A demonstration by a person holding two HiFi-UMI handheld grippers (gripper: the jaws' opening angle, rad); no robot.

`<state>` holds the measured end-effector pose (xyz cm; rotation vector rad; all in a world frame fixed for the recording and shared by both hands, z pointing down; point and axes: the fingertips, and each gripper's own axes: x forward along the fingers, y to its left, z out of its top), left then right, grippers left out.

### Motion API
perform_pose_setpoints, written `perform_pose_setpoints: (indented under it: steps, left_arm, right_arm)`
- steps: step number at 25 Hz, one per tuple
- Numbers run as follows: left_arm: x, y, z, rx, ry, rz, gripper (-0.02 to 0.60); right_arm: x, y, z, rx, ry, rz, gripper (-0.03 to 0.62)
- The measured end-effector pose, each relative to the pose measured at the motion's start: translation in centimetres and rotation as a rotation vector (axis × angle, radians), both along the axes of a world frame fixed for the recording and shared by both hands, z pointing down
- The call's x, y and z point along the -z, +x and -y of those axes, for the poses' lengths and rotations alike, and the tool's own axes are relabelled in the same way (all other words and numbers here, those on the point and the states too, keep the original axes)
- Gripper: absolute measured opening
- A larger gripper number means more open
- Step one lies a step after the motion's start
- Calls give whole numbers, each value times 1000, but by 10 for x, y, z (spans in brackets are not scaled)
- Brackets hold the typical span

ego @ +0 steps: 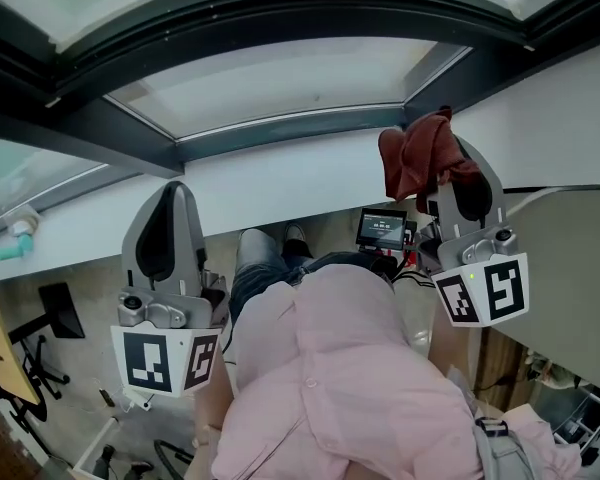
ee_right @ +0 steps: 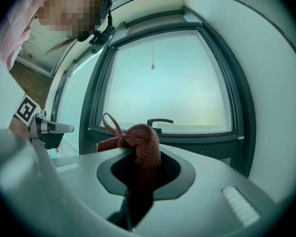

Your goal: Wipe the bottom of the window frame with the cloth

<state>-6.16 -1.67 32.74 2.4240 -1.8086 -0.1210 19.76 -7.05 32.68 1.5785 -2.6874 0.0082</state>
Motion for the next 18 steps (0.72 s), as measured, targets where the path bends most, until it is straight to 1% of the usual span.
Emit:
perform_pose_setpoints:
  steps: [5,9,12,15,18]
  left_arm:
    - [3,2,-3,-30,13,-4,-3]
    - [3,-8,1,-53,17,-17,-3]
    - [6,-17,6,-79,19,-22,-3]
    - [11,-27,12,-112,17,-9,-3]
    - [14,-35,19,-153,5,15,-3]
  right_arm:
    - [3,-5,-3,-17,11,9,58]
    - [7,-27,-5,-7,23,5,58]
    - [7,-44,-9,-6,8,-5,58]
    - [6,-61,-11,-16,-13,-23,58]
    - [13,-81,-12,-23,2,-29,58]
